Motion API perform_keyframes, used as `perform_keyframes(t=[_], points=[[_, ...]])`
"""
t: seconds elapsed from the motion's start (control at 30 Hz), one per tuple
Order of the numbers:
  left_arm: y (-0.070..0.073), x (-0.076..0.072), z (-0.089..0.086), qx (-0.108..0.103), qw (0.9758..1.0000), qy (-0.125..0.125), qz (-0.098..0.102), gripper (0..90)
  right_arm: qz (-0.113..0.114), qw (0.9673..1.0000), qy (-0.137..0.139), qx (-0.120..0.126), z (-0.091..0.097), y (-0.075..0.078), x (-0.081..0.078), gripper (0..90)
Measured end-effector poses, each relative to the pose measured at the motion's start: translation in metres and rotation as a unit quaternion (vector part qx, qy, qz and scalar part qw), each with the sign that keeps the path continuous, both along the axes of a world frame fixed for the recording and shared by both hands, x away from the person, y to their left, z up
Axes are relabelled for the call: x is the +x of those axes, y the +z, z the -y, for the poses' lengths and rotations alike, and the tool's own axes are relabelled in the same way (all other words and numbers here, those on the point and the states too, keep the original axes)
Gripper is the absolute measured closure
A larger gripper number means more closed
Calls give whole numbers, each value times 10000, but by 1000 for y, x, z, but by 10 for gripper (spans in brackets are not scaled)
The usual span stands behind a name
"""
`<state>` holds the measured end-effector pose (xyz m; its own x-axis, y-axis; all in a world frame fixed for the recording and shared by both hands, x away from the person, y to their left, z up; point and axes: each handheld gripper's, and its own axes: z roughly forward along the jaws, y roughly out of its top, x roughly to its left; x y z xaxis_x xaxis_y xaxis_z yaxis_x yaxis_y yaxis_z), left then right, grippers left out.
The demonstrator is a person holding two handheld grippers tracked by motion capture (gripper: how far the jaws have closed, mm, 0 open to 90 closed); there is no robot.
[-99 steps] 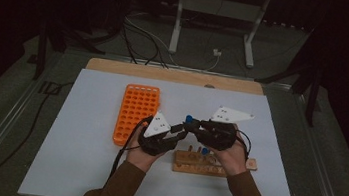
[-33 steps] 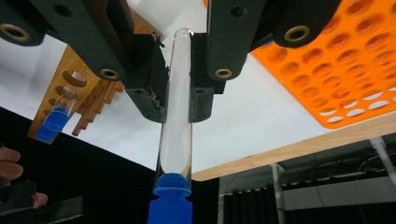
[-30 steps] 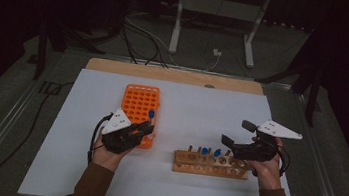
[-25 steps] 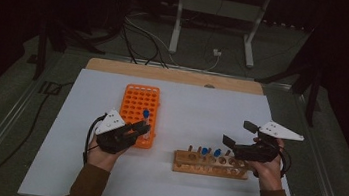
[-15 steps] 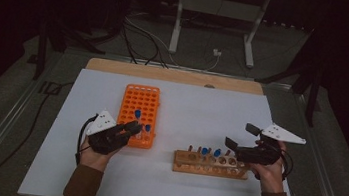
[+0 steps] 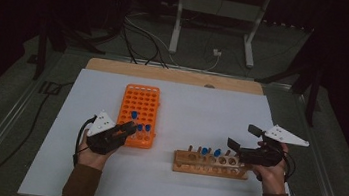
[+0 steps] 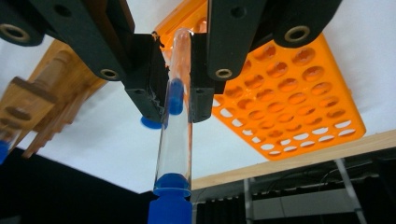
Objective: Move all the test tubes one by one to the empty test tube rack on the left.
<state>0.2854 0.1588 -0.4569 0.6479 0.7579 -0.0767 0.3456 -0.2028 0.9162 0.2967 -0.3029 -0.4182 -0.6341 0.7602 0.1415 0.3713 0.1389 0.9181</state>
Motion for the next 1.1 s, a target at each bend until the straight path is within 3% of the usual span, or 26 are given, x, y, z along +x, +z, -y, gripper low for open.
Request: perform_keyframes(t=[0.7,0.97,1.1], points=[[-16,8,-2,186,9996,133,-168,779,-14,10000,39,-2,1,-2,-1,0],[-22,11,1,424,9984,106,-368,779,-15,10000,60,-7,0,-3,-2,0],[-27,11,3,679,9963,89,-516,779,-10,10000,69,-6,1,-3,-2,0]])
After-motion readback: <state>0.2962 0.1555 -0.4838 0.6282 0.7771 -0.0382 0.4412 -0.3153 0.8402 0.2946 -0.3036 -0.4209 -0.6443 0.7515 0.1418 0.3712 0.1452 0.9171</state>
